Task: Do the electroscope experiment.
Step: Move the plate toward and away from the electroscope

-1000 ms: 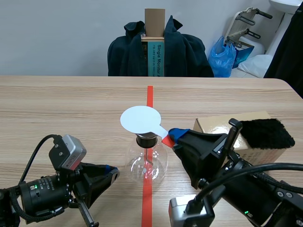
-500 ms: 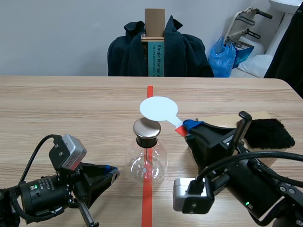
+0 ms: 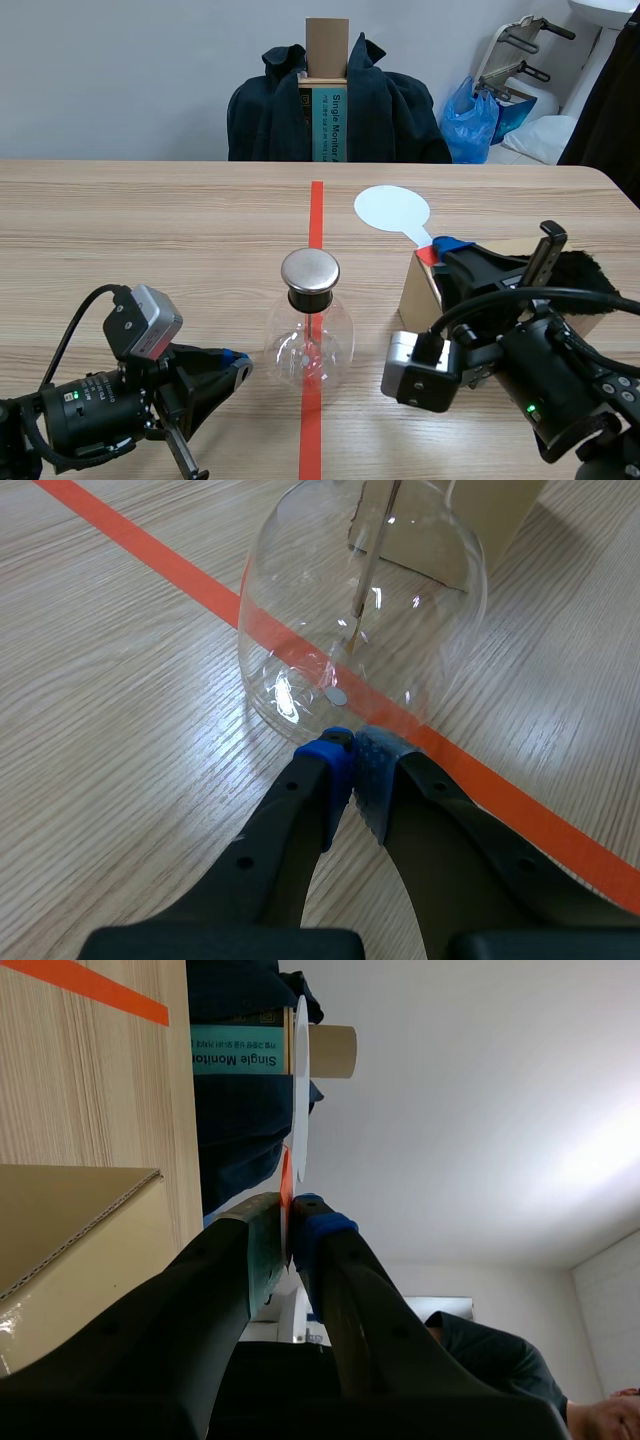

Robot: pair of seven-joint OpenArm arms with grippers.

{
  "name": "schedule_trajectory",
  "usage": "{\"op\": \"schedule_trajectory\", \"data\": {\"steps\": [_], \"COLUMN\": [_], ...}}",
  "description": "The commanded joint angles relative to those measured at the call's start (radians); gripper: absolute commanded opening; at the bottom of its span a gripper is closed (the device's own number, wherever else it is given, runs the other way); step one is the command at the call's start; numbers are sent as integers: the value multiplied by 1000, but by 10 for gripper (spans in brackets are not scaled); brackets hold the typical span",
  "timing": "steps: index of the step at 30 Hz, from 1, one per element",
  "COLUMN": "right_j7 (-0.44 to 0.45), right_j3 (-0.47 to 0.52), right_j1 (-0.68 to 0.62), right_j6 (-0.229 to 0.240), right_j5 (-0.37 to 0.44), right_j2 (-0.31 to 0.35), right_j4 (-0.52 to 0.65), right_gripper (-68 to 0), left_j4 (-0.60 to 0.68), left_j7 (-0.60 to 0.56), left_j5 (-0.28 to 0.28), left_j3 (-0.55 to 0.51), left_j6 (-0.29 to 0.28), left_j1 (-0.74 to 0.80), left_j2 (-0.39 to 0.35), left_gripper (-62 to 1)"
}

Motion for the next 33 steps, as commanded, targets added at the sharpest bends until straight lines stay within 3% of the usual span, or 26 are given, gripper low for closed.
{"op": "schedule_trajectory", "data": {"steps": [1,6,25,33], "right_j7": [-4,21,344,408], "right_j3": [11,11,11,11], "right_j1": [11,11,11,11], "right_j6": [-14,-14,-14,-14], "right_j5": [3,3,-13,-16], "right_j2": [4,6,5,5], "right_j4": [18,18,18,18], "right_gripper": [-669,-669,-669,-669], "left_j4": [24,24,24,24], "left_j7": [-14,-14,-14,-14], "left_j5": [-10,-10,-10,-10], "left_j3": [-4,-4,-4,-4], "left_j6": [2,2,2,2], "left_j1": [-6,-6,-6,-6], "left_j2": [5,5,5,5], "left_gripper": [-577,-577,-577,-577]}}
